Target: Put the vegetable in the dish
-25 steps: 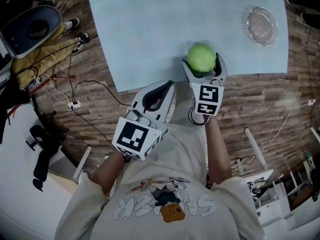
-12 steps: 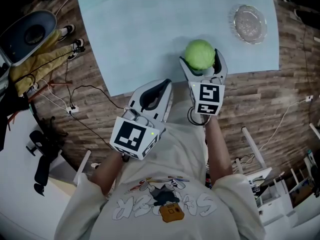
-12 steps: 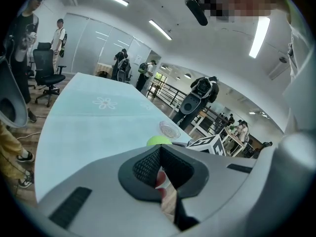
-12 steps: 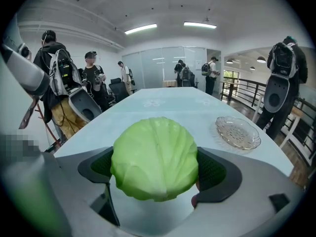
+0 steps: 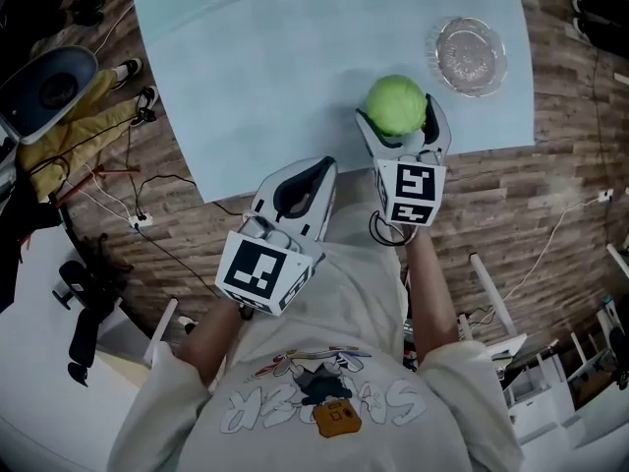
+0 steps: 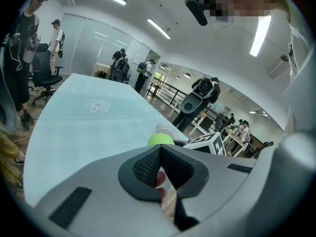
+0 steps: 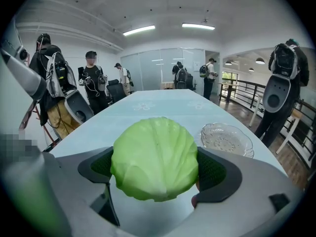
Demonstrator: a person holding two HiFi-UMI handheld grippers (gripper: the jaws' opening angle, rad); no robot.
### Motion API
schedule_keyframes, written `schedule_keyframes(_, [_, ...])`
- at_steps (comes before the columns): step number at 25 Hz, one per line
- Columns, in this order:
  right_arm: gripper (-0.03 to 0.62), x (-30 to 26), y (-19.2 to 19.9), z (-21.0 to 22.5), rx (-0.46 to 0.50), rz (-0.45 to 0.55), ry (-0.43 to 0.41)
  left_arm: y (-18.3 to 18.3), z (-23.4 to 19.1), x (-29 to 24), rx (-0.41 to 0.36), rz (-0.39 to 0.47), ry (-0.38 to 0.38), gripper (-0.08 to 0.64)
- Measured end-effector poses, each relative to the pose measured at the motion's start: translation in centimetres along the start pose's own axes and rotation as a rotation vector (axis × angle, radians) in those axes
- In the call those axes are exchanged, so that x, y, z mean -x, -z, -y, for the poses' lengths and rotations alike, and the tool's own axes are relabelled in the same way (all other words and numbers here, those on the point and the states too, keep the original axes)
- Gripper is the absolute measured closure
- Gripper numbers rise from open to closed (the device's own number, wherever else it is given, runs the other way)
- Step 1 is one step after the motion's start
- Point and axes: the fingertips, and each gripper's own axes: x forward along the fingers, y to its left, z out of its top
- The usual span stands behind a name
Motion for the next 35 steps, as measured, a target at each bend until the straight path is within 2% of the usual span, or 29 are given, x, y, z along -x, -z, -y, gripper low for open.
schedule_keyframes(13, [0.080, 0.6, -2.1, 7.3, -0.013, 0.021, 0.025, -2.0, 3.1, -5.0, -0.007, -0.010, -0.004, 0.558])
schedule_keyframes(27, [0.080, 0.3, -2.6, 14.5, -0.034, 0.027, 0.069, -3.5, 6.4, -10.3, -0.029, -0.027, 0.023, 0.558])
schedule_keyframes(35, [0.080, -1.3, -2.4, 17.5, -0.032, 0.009, 0.070, -3.8, 6.8, -12.4, -0.019, -0.054, 0.003, 0.558])
